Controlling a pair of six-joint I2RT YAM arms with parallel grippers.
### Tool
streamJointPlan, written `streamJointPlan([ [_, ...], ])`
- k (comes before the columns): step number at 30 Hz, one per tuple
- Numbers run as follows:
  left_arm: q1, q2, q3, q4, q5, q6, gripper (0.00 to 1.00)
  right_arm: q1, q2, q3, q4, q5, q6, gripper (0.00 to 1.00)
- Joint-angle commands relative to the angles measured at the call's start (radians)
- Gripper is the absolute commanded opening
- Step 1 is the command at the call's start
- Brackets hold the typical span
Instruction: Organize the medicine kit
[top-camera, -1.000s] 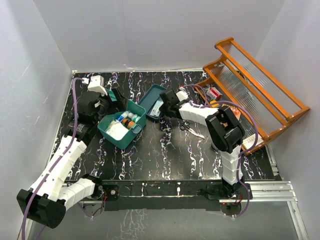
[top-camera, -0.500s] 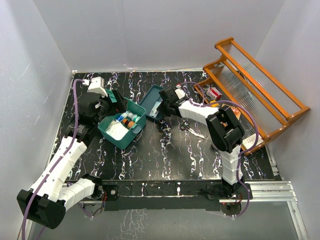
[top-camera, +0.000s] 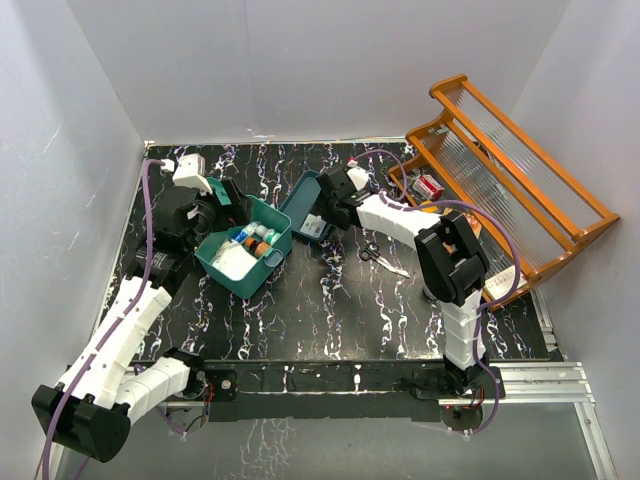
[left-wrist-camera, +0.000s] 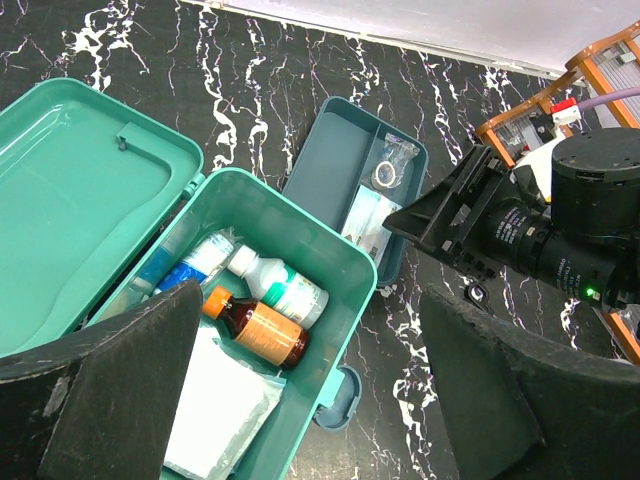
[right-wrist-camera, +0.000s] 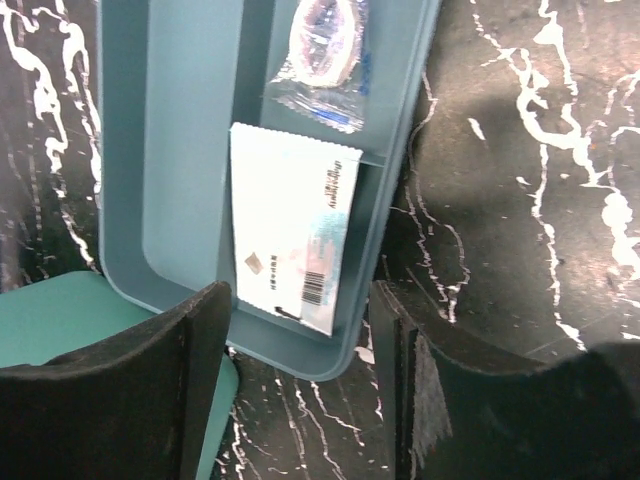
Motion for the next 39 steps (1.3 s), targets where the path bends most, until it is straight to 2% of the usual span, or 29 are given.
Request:
streamJointPlan([
  [1,0.003,-0.024,-0.004,0.001,-0.01,0.013,0.89,-0.013,-0.009,0.061,-0.038,0.052,-0.087,0.58],
  [13,0.003,-0.019,-0.004,0.001,-0.002,0.007,0.89,-0.037,0.14,0.177,-0.035,0.062,-0.108,0.64],
  [26,0.003,-0.029,-0.015,-0.003,-0.005,-0.001,0.89,-0.04,0.179,0.132,-0.056,0.171,-0.102,0.63],
  [31,0.003,-0.033,-0.022,-0.003,-0.006,-0.004,0.89,-0.04,0.189,0.129,-0.082,0.148,-0.132,0.63],
  [39,0.003,-0.041,-0.027,-0.003,-0.011,-0.007,0.89,-0.04,0.218,0.138,-0.094,0.084,-0.231,0.56],
])
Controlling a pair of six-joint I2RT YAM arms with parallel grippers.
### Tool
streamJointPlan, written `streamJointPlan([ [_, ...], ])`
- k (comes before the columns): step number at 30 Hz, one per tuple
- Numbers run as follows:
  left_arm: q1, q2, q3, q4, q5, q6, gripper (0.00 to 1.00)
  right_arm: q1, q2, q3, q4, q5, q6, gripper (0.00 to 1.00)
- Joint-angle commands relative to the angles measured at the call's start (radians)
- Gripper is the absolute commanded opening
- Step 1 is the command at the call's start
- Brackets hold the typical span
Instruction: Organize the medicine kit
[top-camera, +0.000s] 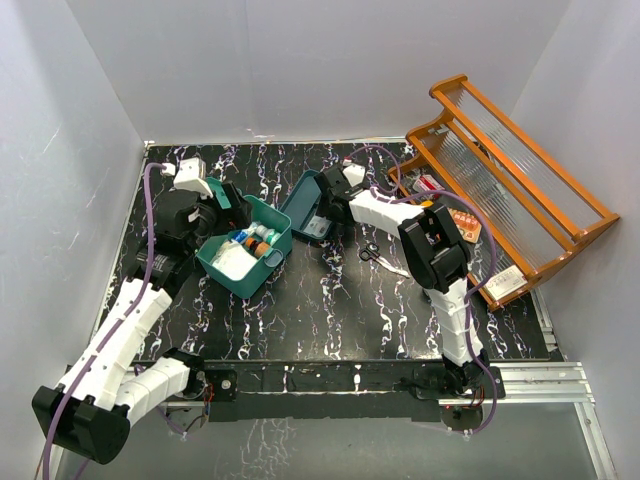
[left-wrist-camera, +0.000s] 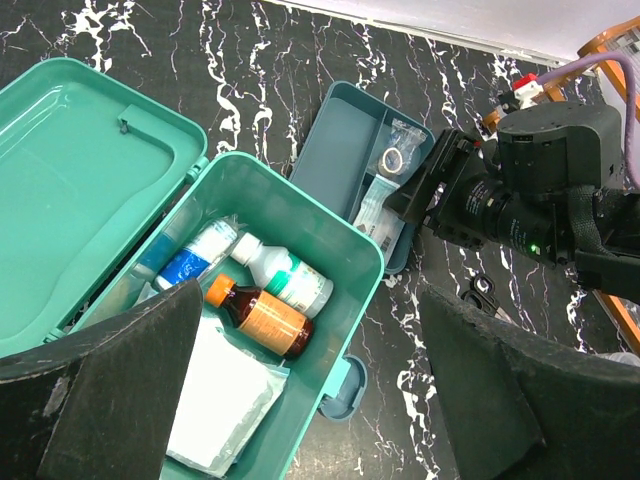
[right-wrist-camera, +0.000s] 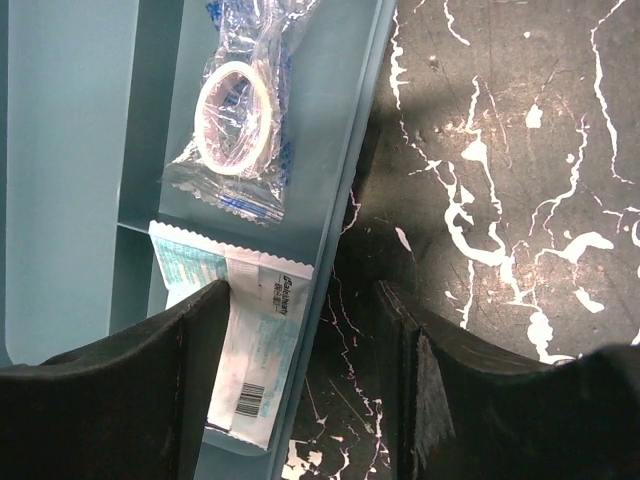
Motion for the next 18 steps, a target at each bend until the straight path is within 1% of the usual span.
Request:
streamJointPlan([
  [1,0.003,-0.035,-0.005,0.003,-0.012,-0.002,0.89,-0.005,0.05,0.01,-0.043,-0.037,-0.081,0.56],
  [8,0.003,-0.04,-0.011,0.005,-0.011,-0.002,0.89,-0.005,0.072,0.027,-0.072,-0.097,-0.19,0.57],
  [12,0.003,-0.042,-0.013,0.008,-0.011,-0.002,0.89,-0.006,0.069,0.024,-0.091,-0.087,-0.22,0.57],
  [15,0.003,-0.043,-0.012,0.008,-0.01,-0.002,0.89,-0.006,0.053,0.005,-0.095,-0.081,-0.26,0.57],
  [18,0.003,-0.047,-0.014,0.006,-0.01,0.0,0.89,-0.007,0.013,-0.024,-0.09,-0.102,-0.314,0.59],
])
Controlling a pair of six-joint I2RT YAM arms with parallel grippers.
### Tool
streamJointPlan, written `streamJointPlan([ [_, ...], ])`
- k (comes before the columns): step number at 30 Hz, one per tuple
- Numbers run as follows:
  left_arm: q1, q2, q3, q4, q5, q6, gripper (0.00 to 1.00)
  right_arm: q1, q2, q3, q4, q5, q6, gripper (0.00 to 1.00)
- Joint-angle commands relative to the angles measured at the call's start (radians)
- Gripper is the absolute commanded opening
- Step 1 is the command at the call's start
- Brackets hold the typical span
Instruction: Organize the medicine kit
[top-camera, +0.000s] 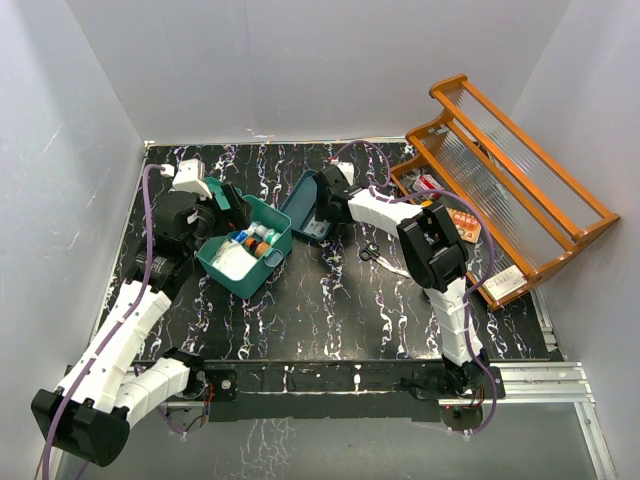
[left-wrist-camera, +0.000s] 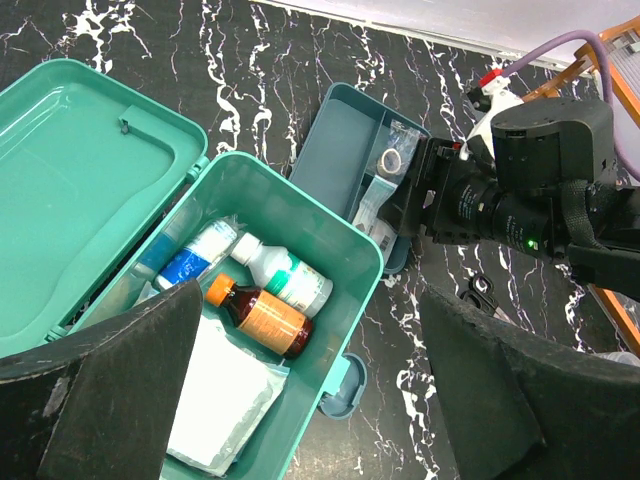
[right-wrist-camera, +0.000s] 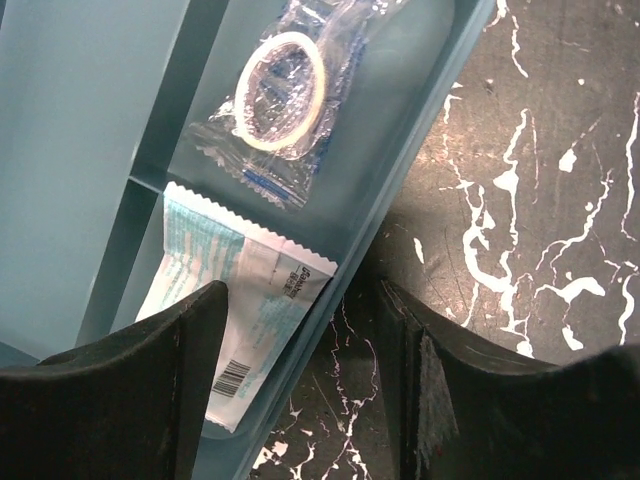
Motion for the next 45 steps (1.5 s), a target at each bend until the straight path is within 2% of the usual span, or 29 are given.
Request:
streamJointPlan([
  [1,0.002,-0.033,-0.005,0.007,-0.009,0.0,0.89,-0.01,-0.019,-0.055,-0.074,-0.056,-0.1,0.6],
  [9,0.003,-0.037,-0.004,0.016,-0.015,0.011,0.89,-0.011,-0.117,0.022,-0.058,-0.074,-0.139,0.65],
  [17,0.003,-0.039,0.004,0.002,-0.027,0.025,0.89,-0.01,-0.126,0.058,0.035,-0.148,-0.242,0.49],
  [19,0.003,-0.035,0.004,0.003,-0.026,0.025,0.89,-0.005,-0.106,0.083,0.036,-0.131,-0.24,0.44],
  [23,0.003,-0.027,0.012,-0.001,-0.028,0.025,0.89,-0.002,-0.074,0.115,0.062,-0.115,-0.237,0.4],
  [31,0.003,-0.012,0.019,0.006,-0.022,0.019,0.89,0.0,0.02,0.141,0.116,-0.073,-0.203,0.2],
  [36,0.003,-0.011,0.014,0.009,-0.021,0.014,0.89,0.001,0.055,0.135,0.125,-0.062,-0.186,0.14],
  [45,0.003,-0.023,0.008,-0.003,-0.024,0.012,0.89,0.028,0.046,0.066,0.14,-0.037,-0.208,0.12],
])
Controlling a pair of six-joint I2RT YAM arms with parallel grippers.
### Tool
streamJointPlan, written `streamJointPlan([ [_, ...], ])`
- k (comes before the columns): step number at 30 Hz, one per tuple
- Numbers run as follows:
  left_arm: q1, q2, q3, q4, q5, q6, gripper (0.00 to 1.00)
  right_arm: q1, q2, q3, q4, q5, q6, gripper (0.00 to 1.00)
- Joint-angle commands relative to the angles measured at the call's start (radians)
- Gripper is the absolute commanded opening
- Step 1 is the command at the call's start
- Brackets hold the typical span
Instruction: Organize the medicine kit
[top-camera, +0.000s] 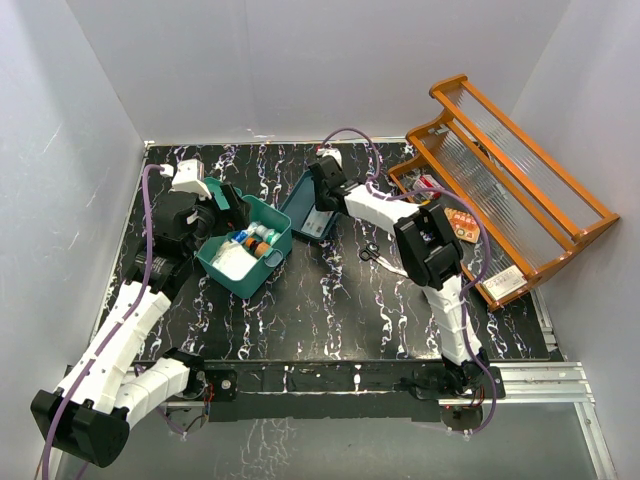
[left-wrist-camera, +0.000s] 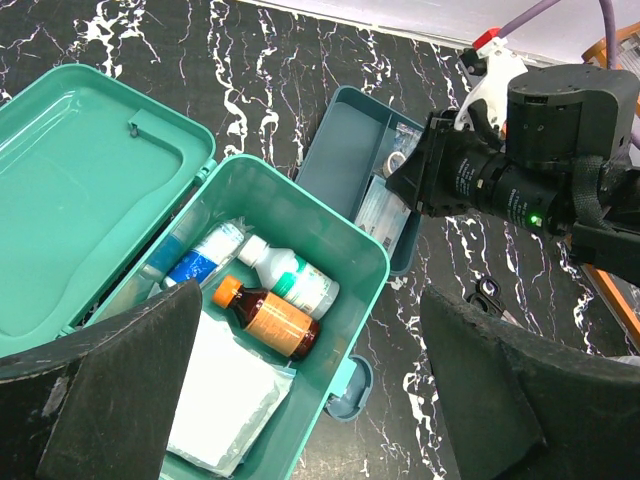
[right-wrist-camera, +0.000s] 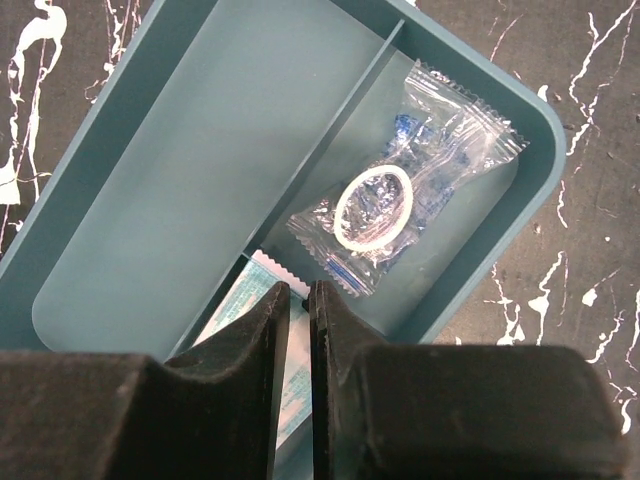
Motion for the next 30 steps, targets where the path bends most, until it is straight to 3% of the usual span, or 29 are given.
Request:
streamJointPlan([
  [1,0.003,-0.02,0.008,-0.003,-0.011,0.0,0.89,0.027,-0.009,-0.045,0.05,0.023,-0.03,0.13],
  [10,0.003,-0.027,-0.002,-0.004,-0.012,-0.001,0.89,0.066,-0.058,-0.077,0.064,0.11,-0.101,0.25],
  [23,0.003,-0.029,-0.011,-0.006,-0.016,-0.003,0.89,0.171,-0.041,-0.106,0.076,0.392,-0.226,0.34],
  [30,0.003,-0.028,-0.014,-0.006,-0.017,-0.001,0.89,0.174,-0.106,-0.168,0.069,0.358,-0.18,0.39],
])
